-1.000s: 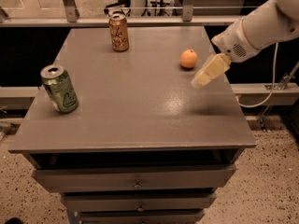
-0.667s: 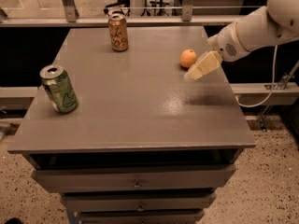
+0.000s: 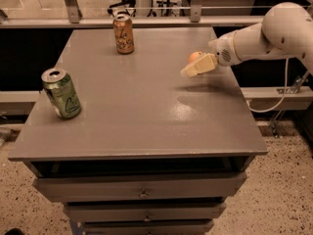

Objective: Move orange near green can

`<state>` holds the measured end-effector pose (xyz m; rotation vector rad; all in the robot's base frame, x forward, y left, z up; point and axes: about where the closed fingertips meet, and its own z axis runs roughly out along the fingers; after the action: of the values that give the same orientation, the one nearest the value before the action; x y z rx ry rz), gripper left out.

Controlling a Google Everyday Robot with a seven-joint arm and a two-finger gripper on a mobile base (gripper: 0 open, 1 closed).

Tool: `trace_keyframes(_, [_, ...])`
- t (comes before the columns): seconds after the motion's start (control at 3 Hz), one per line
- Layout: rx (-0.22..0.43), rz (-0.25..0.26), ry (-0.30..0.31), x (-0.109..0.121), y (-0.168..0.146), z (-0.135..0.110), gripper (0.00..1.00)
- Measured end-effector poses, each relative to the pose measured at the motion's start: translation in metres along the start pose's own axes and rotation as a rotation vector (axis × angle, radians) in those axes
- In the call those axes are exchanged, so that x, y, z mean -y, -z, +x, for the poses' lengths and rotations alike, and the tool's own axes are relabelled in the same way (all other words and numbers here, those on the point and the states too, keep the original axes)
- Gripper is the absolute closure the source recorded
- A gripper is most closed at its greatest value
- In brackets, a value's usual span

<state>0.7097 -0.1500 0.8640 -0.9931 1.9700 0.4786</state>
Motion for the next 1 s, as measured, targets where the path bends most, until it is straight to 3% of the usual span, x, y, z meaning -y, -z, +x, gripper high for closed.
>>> trace_keyframes(0.67, [0.051, 0.026, -0.039, 0.013, -0.007, 0.008, 0.49])
trace_keyframes(1.0, [0.108, 0.014, -0.026, 0.005, 0.010, -0.010, 0.80])
